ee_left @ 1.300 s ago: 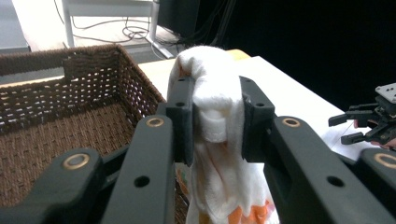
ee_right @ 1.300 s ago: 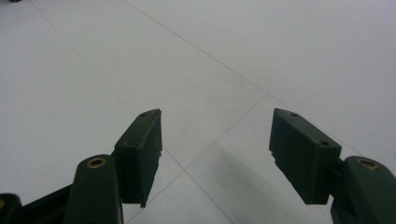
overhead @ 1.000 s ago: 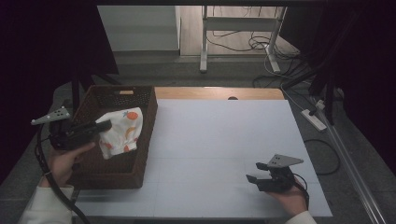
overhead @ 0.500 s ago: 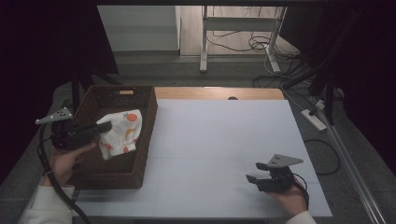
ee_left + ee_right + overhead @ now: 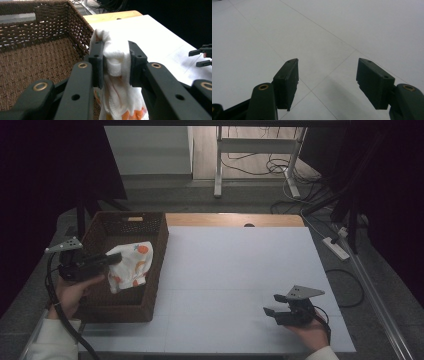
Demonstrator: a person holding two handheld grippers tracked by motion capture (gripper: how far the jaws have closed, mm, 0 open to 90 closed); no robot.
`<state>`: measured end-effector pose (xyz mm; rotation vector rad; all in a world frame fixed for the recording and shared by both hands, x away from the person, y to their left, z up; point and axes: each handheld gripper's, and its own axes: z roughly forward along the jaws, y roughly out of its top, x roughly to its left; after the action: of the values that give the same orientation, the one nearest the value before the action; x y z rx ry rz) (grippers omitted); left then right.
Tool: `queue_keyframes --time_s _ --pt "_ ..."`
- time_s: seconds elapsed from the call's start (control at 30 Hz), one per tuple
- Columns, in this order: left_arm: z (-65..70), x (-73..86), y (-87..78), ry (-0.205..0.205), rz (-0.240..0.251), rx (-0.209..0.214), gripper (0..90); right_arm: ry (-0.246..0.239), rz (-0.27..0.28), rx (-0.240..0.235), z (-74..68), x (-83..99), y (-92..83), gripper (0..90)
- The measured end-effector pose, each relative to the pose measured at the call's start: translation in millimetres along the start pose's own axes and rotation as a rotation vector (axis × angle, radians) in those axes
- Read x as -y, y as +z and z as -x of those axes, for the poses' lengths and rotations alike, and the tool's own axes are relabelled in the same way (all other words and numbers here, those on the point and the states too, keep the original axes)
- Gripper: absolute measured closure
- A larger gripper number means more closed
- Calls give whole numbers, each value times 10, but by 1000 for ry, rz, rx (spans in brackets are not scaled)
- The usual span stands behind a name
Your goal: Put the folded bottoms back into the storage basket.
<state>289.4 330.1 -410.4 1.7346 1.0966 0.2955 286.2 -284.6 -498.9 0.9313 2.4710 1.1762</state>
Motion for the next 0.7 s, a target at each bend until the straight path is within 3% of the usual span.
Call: queue_keyframes --time_s 0.7 --pt "-97 42 109 -13 -59 -30 701 -1 6 0 -1 -2 -5 348"
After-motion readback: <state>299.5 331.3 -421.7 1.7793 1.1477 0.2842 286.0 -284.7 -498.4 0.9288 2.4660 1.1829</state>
